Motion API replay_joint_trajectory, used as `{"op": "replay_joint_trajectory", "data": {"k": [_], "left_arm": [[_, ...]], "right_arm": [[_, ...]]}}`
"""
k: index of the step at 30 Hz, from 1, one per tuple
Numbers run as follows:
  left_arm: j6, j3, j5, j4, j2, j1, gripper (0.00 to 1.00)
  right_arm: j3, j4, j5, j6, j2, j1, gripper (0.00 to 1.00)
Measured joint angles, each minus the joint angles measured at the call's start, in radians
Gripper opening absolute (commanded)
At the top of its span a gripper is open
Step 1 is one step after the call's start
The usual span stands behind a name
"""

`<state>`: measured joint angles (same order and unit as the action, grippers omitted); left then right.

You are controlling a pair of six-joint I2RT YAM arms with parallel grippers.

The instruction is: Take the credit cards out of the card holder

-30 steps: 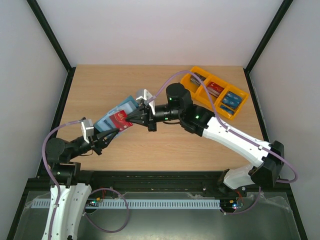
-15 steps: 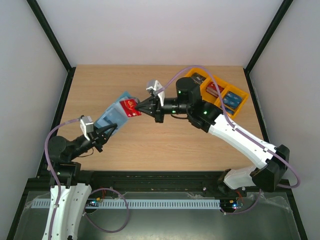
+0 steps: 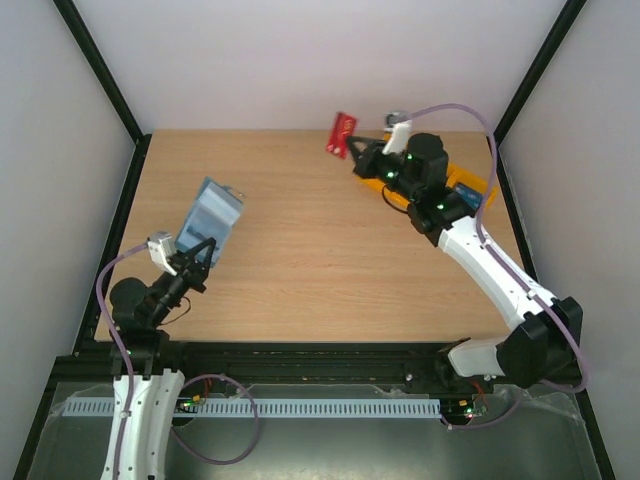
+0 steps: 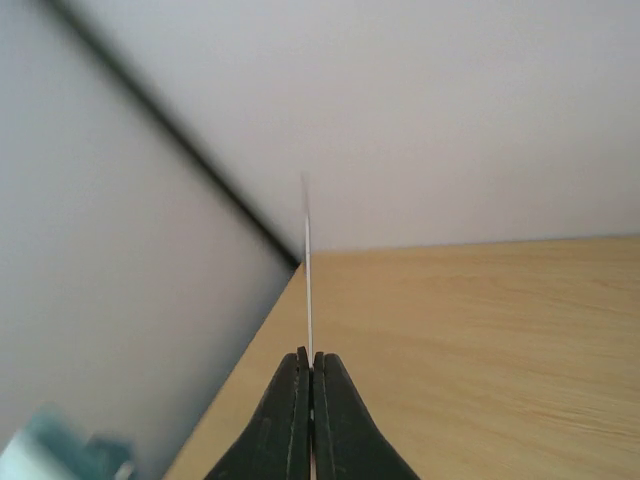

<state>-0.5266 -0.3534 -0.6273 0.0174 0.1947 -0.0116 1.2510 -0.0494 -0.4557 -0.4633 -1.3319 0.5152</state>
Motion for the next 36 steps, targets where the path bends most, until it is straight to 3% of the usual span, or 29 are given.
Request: {"op": "replay_joint_trajectory", "data": {"k": [5,10,20,27,36], "left_arm": [[-0.041,0.014,0.159,0.052,-0.061,-0.03,0.02],[-0.089,0.037,0.264,0.062,-0.134,-0.063,0.02],[-0.233,0.11,0.263,0.083,-0.182,-0.123,0.02],[-0.267,0.112,0.257,0.09,-0.182,-0.116,0.02],[-0.267,0.121,0.257,0.099,-0.182,-0.111,0.02]], "right_arm": [[-0.163,-0.123,0.195,-0.301,-0.003,-0.161,0.02],[-0.335,-0.203,0.411,-0.615,-0.018,-0.234,0.02],[-0.266,-0.227,0.645,-1.116,-0.276,-0.304,0.02],[-0.138,-0.184,0.75,-1.3,-0.416,-0.306,0.02],[-0.053,-0.109,0.793,-1.411,-0.505,-0.335,0.02]]}}
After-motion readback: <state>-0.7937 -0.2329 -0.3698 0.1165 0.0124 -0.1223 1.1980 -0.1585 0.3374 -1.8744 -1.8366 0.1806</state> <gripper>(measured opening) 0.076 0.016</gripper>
